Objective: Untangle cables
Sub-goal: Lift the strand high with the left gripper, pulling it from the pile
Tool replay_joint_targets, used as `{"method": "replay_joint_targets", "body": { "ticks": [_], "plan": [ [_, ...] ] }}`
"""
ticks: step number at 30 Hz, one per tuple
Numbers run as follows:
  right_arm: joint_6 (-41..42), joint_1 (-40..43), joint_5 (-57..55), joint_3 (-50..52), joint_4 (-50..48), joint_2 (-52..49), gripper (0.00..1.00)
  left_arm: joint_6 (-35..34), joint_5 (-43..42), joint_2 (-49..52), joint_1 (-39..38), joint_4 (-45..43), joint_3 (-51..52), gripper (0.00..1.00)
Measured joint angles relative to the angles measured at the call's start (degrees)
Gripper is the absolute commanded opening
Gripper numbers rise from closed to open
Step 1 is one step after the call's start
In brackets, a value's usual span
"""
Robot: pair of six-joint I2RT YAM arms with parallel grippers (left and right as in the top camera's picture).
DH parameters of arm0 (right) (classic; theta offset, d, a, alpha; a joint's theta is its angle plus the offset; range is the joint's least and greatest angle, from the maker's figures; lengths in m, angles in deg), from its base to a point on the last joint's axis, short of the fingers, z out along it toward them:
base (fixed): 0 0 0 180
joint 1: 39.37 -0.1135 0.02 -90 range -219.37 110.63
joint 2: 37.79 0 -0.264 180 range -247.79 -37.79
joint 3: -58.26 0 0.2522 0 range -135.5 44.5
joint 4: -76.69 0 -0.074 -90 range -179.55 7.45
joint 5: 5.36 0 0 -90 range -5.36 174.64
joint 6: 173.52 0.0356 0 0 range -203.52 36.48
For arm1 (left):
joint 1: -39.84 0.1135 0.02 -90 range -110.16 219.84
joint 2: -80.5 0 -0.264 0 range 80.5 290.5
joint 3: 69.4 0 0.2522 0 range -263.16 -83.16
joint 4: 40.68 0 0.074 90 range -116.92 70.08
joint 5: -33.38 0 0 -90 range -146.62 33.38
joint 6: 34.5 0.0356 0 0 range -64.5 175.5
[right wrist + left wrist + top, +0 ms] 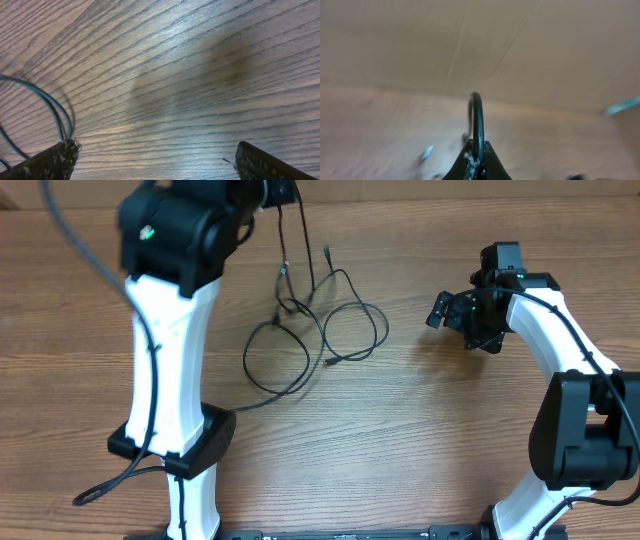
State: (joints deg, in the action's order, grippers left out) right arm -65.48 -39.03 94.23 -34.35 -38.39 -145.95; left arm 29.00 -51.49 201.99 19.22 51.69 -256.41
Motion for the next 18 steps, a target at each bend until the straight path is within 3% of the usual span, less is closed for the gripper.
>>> {"method": "replay_joint_targets", "body": {
  "ticks": [8, 18],
  "plan": [
    [-0.02, 0.0, 0.02, 0.0, 0.02, 0.0, 1.0, 1.88, -7.3, -2.8, 0.0, -10.16, -5.68, 0.04],
    [-0.04, 0.0, 0.0, 0.0, 0.0, 0.0, 1.0, 2.73, -14.08, -3.91, 0.0, -15.19, -5.68, 0.04]
  ]
}}
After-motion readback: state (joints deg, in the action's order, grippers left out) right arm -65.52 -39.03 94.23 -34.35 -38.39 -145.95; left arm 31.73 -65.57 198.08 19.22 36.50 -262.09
